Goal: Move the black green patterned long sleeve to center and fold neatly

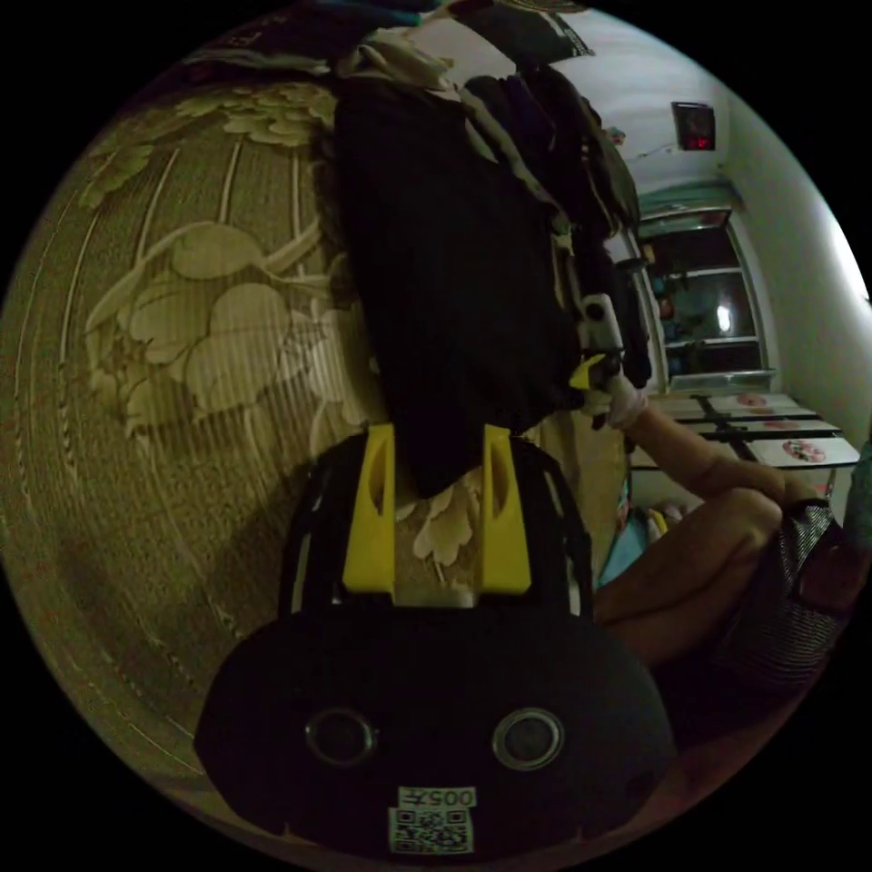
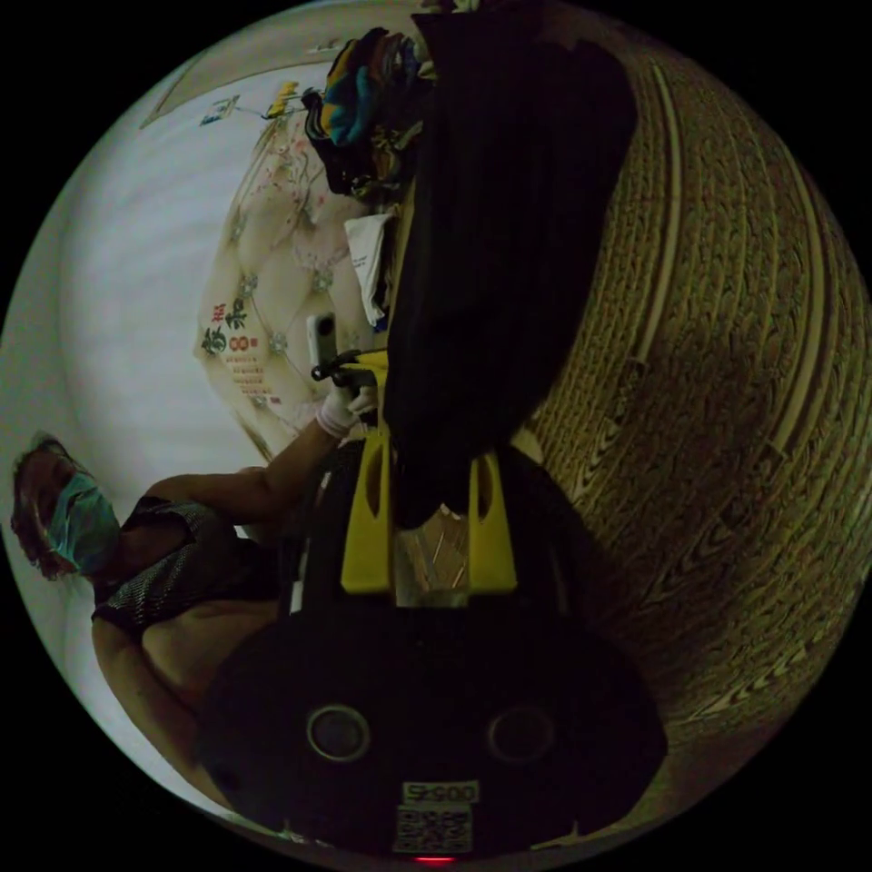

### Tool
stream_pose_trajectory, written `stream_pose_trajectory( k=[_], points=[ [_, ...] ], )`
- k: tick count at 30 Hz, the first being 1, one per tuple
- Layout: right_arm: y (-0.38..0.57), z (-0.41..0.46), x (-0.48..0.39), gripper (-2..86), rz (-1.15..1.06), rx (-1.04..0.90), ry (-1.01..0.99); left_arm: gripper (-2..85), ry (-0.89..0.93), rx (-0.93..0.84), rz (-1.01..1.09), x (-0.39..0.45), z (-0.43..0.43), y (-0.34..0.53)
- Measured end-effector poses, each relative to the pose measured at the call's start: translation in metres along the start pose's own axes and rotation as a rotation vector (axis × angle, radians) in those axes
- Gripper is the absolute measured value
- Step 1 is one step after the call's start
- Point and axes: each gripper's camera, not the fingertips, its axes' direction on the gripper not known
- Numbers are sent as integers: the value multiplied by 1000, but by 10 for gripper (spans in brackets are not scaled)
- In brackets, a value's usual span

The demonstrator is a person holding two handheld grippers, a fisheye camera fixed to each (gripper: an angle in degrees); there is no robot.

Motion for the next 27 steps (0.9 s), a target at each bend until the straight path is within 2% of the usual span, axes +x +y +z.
stream_pose_trajectory(
  k=[4,6,9,13,20,27],
  points=[
    [22,-6,21,46,28,33,2,87,197,15,-61,-10,3,-7],
    [37,-13,27,35,22,66,-41,62,371,39,-85,-13,2,-7],
    [66,-32,27,23,-28,149,-141,49,534,127,-22,4,-14,-7],
    [105,-53,6,12,-145,205,-228,43,575,177,110,44,-44,-13],
    [173,-85,-50,6,-270,302,-221,41,567,229,359,139,-98,-49],
    [284,-84,-59,4,-224,429,-215,41,503,29,451,229,-93,-80]
  ],
)
